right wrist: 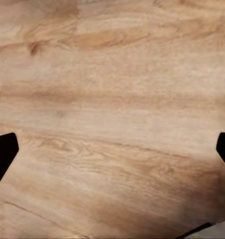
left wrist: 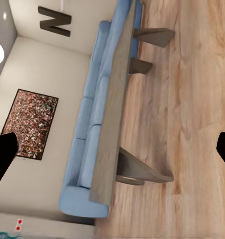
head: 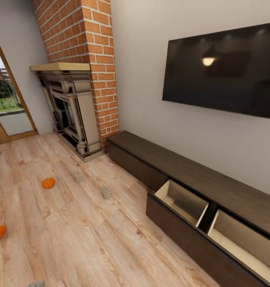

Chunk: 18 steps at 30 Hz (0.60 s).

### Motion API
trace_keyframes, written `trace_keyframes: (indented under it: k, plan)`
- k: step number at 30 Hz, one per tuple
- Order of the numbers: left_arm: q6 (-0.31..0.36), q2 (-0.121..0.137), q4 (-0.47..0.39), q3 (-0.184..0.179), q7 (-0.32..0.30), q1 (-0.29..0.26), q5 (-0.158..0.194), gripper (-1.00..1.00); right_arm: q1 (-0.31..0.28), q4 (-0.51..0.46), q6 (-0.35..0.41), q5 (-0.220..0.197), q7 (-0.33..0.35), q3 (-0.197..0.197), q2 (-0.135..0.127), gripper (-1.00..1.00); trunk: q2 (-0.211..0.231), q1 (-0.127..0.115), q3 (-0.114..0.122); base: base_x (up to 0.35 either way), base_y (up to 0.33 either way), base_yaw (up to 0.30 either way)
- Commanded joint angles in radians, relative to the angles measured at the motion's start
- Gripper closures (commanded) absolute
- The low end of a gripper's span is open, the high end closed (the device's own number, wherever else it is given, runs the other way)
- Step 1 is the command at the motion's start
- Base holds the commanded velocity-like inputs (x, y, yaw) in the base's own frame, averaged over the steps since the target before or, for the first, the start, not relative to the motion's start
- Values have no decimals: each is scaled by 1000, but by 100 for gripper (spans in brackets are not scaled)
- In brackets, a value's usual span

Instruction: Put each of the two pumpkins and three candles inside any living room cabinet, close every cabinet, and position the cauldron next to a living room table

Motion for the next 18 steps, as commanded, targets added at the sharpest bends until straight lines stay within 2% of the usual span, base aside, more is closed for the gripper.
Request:
trace_keyframes:
  k: [1,3,4,5,7,9,10,12,14,18]
  plan:
    - [11,-1,1,-1,4,-2,1,-100,-1,-41,-3,-1,-107,51,33,-100,7,-4,2,0,0,291]
    - [11,-1,1,-1,4,-3,1,-100,-2,-86,-3,7,-224,111,67,-100,21,-12,9,0,0,285]
    - [12,-1,1,-1,4,-6,2,-100,-3,-126,-3,15,-351,178,97,-100,28,-16,12,0,0,262]
    - [13,-1,1,-1,4,-8,1,-100,-3,-144,-3,18,-417,214,108,-100,35,-19,15,0,0,253]
    - [15,-1,0,-1,4,-11,2,-100,-5,-192,-3,25,-643,364,134,-100,49,-27,21,0,0,231]
    - [15,-1,0,-1,4,-12,2,-100,-6,-207,-2,27,-720,433,141,-100,63,-35,27,0,0,210]
    - [16,-1,1,-1,4,-13,2,-100,-7,-223,1,28,-774,491,145,-100,70,-39,31,0,0,138]
    - [16,-1,1,-1,4,-15,0,-100,-8,-246,5,29,-820,549,150,-100,84,-46,37,0,0,90]
    - [16,0,3,-1,4,-15,-3,-100,-8,-259,6,29,-844,579,152,-100,98,-54,43,0,0,46]
    - [14,-1,31,-2,4,-19,-3,-100,-9,-267,10,27,-857,601,154,-100,126,-69,56,0,0,20]
